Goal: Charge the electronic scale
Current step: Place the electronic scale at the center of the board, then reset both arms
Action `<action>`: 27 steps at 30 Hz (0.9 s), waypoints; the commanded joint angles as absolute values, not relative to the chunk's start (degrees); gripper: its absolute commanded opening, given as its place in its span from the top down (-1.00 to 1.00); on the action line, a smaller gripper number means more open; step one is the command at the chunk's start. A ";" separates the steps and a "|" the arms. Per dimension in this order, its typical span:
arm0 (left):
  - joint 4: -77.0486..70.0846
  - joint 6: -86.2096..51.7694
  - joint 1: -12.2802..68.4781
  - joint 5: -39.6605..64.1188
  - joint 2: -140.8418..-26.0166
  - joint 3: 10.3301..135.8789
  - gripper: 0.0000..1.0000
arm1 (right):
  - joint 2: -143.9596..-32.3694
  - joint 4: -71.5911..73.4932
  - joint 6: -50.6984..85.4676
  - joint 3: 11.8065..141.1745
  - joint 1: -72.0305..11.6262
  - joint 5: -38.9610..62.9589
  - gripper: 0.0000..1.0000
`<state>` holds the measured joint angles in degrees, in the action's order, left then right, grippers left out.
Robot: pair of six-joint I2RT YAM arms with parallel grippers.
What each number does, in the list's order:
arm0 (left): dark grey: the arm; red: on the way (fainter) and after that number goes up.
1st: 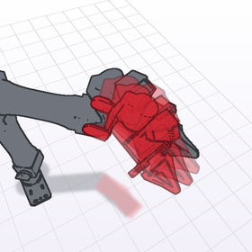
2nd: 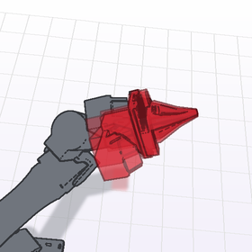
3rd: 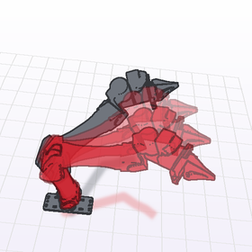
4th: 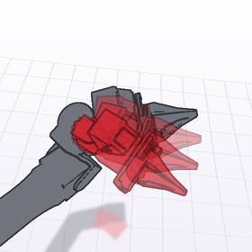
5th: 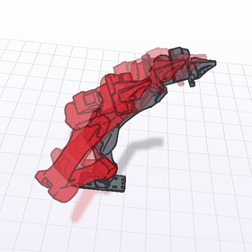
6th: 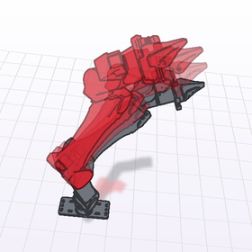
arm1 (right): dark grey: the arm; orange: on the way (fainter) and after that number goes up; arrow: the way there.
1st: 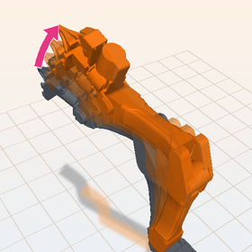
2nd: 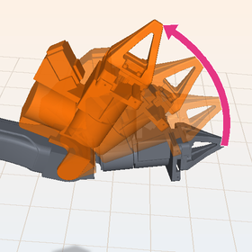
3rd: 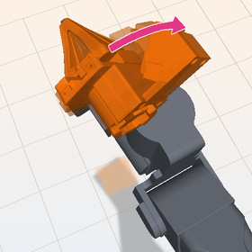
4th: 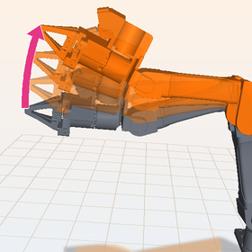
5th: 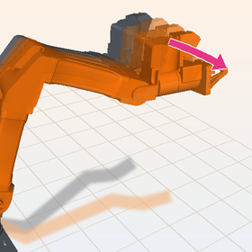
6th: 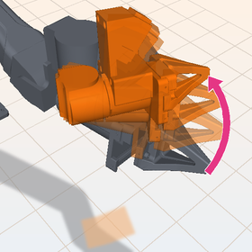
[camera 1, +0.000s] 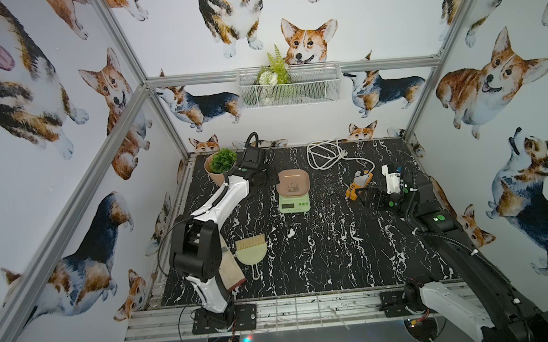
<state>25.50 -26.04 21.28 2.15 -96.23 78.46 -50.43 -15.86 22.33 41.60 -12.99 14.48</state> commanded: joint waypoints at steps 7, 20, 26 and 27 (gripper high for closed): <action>-3.34 -12.06 20.55 -25.69 -67.55 44.69 -0.87 | -41.85 -9.16 13.11 31.70 -12.63 -12.16 -0.99; -28.60 -4.25 10.83 -30.69 -63.86 19.11 -0.99 | -50.79 21.99 5.62 15.55 -4.88 -17.13 -0.99; -43.67 -4.97 4.95 -21.38 -72.50 16.03 -1.00 | -62.87 40.69 2.37 12.02 -4.41 -16.52 -0.99; -45.92 -4.80 4.67 -20.83 -74.02 16.12 -0.99 | -66.08 43.66 1.79 12.23 -4.45 -16.57 -0.99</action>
<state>-33.89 -5.10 5.54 -25.45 -71.33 16.43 -61.49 28.25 4.75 12.69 -4.47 -16.51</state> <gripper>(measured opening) 0.998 0.996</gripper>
